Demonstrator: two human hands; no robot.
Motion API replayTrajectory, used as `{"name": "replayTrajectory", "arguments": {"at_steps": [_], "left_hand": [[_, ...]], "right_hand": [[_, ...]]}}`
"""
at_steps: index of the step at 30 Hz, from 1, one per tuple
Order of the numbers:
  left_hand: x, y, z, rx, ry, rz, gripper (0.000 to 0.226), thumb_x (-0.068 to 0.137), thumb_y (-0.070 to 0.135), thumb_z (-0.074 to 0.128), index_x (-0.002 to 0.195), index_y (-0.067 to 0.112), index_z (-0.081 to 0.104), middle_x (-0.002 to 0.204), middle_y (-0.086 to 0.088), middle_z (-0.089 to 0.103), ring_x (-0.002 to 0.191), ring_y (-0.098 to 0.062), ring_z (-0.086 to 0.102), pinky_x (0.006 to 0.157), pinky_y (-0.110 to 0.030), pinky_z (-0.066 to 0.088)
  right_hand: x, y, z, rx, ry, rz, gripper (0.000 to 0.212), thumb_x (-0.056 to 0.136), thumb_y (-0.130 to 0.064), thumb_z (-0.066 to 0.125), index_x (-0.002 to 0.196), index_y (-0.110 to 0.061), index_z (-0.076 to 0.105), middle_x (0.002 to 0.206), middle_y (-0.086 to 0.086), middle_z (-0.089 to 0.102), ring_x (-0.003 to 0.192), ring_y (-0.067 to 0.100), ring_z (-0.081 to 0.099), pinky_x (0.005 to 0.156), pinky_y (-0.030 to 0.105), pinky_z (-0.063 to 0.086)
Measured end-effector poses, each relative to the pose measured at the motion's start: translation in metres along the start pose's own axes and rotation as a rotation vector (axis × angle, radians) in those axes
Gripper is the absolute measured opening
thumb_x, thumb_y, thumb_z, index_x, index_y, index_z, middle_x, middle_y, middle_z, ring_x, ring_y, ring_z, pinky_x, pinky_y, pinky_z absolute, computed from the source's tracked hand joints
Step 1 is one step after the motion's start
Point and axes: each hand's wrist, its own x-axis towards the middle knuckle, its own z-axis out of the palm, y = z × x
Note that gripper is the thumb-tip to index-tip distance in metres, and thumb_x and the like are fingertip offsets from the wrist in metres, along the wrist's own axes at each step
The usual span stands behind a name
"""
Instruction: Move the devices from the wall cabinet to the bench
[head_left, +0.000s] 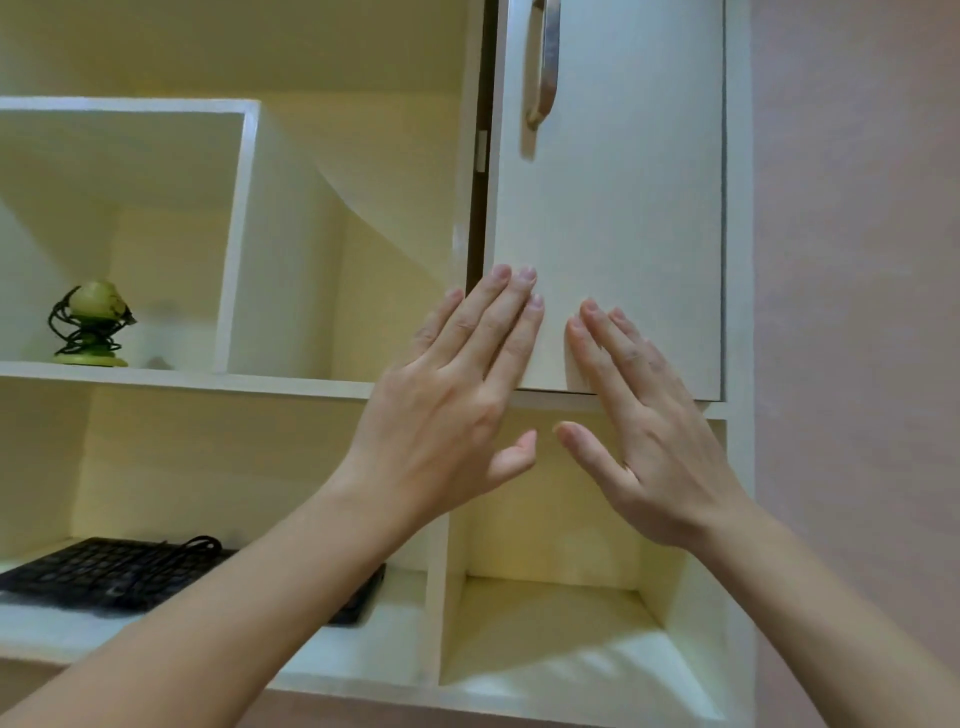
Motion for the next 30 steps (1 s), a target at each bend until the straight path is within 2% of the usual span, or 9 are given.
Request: {"name": "replayTrajectory", "arguments": {"at_steps": [4, 15, 20, 25, 30], "left_hand": [[0.0, 0.001, 0.009, -0.012, 0.001, -0.014, 0.095, 0.085, 0.054, 0.058, 0.158, 0.004, 0.024, 0.167, -0.019, 0.015, 0.156, -0.031, 0.009, 0.125, -0.048, 0.02], [-0.003, 0.0, 0.036, -0.057, 0.014, -0.073, 0.098, 0.084, 0.055, 0.06, 0.158, 0.004, 0.022, 0.168, -0.018, 0.015, 0.156, -0.031, 0.01, 0.126, -0.046, 0.018], [0.001, 0.006, 0.05, -0.095, 0.014, -0.111, 0.097, 0.083, 0.056, 0.058, 0.158, 0.004, 0.023, 0.167, -0.02, 0.014, 0.156, -0.034, 0.008, 0.126, -0.047, 0.017], [0.002, 0.006, 0.063, -0.152, 0.036, -0.14, 0.093, 0.084, 0.056, 0.055, 0.157, 0.004, 0.028, 0.166, -0.02, 0.018, 0.156, -0.033, 0.012, 0.127, -0.044, 0.016], [0.006, 0.007, 0.077, -0.228, 0.013, -0.131, 0.094, 0.083, 0.054, 0.052, 0.155, -0.002, 0.028, 0.165, -0.021, 0.021, 0.155, -0.03, 0.016, 0.126, -0.041, 0.019]], "right_hand": [[0.003, 0.006, 0.001, -0.026, -0.006, 0.028, 0.069, 0.097, -0.056, 0.031, 0.157, -0.029, 0.011, 0.167, -0.007, 0.005, 0.153, 0.011, -0.001, 0.122, 0.049, 0.017], [0.01, 0.006, 0.014, -0.124, -0.04, 0.073, 0.076, 0.09, -0.057, 0.038, 0.157, -0.034, 0.01, 0.166, -0.007, 0.006, 0.153, 0.012, 0.001, 0.123, 0.046, 0.017], [0.02, 0.01, 0.016, -0.143, -0.032, 0.131, 0.072, 0.092, -0.061, 0.031, 0.156, -0.035, 0.011, 0.166, -0.006, 0.006, 0.153, 0.013, 0.001, 0.124, 0.043, 0.016], [0.023, 0.01, 0.029, -0.176, 0.002, 0.163, 0.059, 0.1, -0.051, 0.024, 0.156, -0.034, 0.016, 0.166, -0.004, 0.012, 0.153, 0.015, 0.006, 0.123, 0.045, 0.016], [0.025, 0.011, 0.042, -0.221, -0.002, 0.201, 0.056, 0.102, -0.047, 0.021, 0.156, -0.034, 0.017, 0.166, -0.004, 0.011, 0.153, 0.015, 0.005, 0.124, 0.042, 0.01]]}}
